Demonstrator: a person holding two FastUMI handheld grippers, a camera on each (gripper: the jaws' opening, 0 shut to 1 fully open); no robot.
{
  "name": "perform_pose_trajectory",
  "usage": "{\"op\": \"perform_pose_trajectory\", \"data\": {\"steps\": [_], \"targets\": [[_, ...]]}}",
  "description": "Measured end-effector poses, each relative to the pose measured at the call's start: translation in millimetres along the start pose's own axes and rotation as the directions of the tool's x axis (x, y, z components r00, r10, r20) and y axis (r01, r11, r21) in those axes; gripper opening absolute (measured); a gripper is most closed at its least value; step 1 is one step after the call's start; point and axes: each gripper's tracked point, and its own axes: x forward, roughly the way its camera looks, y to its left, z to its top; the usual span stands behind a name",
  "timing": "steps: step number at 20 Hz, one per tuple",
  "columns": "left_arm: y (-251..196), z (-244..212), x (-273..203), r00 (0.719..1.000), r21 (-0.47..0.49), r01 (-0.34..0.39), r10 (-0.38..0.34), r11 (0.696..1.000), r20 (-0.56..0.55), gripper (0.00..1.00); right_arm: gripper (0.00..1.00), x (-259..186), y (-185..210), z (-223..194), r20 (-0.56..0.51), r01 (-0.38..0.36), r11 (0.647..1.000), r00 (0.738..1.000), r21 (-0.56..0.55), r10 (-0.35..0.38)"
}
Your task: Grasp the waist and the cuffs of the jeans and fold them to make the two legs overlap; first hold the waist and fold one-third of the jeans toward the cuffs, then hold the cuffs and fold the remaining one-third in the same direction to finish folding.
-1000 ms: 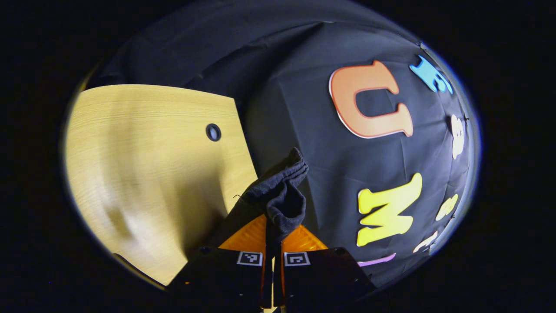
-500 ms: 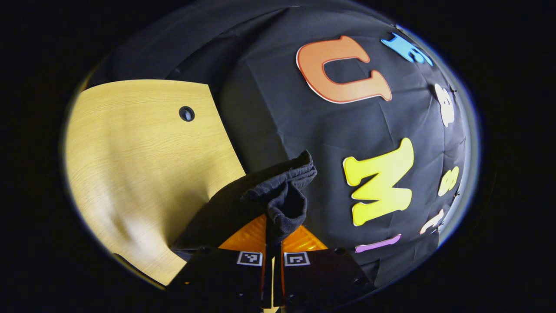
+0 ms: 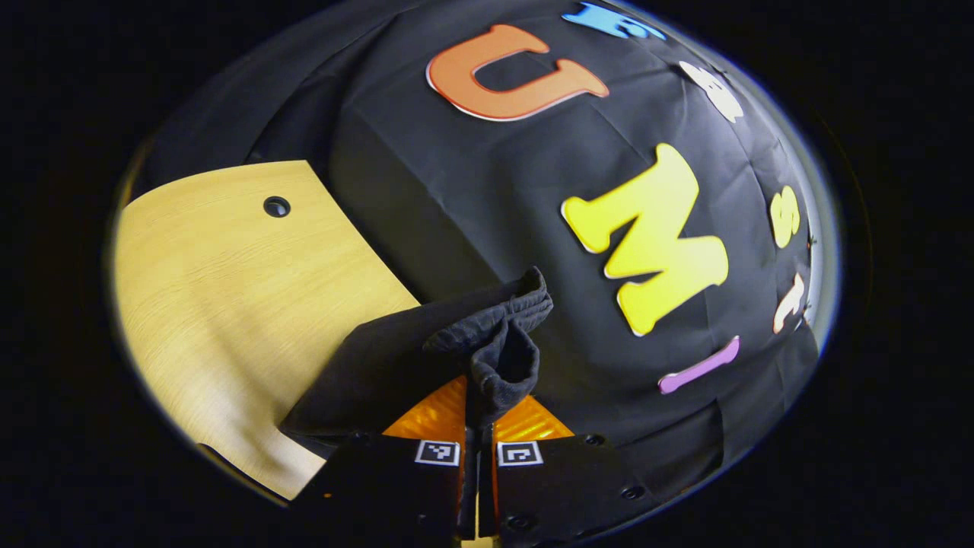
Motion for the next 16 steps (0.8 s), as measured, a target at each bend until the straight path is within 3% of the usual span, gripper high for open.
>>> {"op": "perform_pose_trajectory", "data": {"steps": [2, 4, 8, 12, 16], "targets": [[-8.3, -27.0, 7.4, 1.000, 0.103, -0.007, 0.010, 0.995, -0.021, 0.04, 0.98, -2.1, 0.6, 0.9, -0.001, -0.008, 1.000, 1.000, -0.011, 0.008], [-13.9, -55.1, 14.4, 0.999, 0.241, -0.009, 0.020, 0.970, -0.043, 0.04, 1.00, -1.5, 0.2, -1.0, -0.007, -0.016, 1.000, 1.000, -0.023, 0.016], [-12.2, -112.4, 26.5, 0.995, 0.455, -0.029, 0.069, 0.890, -0.072, 0.04, 0.98, -3.0, -0.9, -3.9, -0.018, -0.021, 0.999, 1.000, -0.041, 0.020], [1.7, -150.5, 39.9, 0.995, 0.659, -0.049, 0.096, 0.750, -0.035, 0.04, 0.98, -2.0, 1.0, -10.5, -0.035, -0.034, 0.998, 0.999, -0.061, 0.032], [32.3, -184.3, 58.1, 0.989, 0.707, -0.085, 0.143, 0.702, -0.023, 0.05, 0.98, -2.3, 6.9, -17.1, -0.049, -0.062, 0.996, 0.997, -0.071, 0.058]]}}
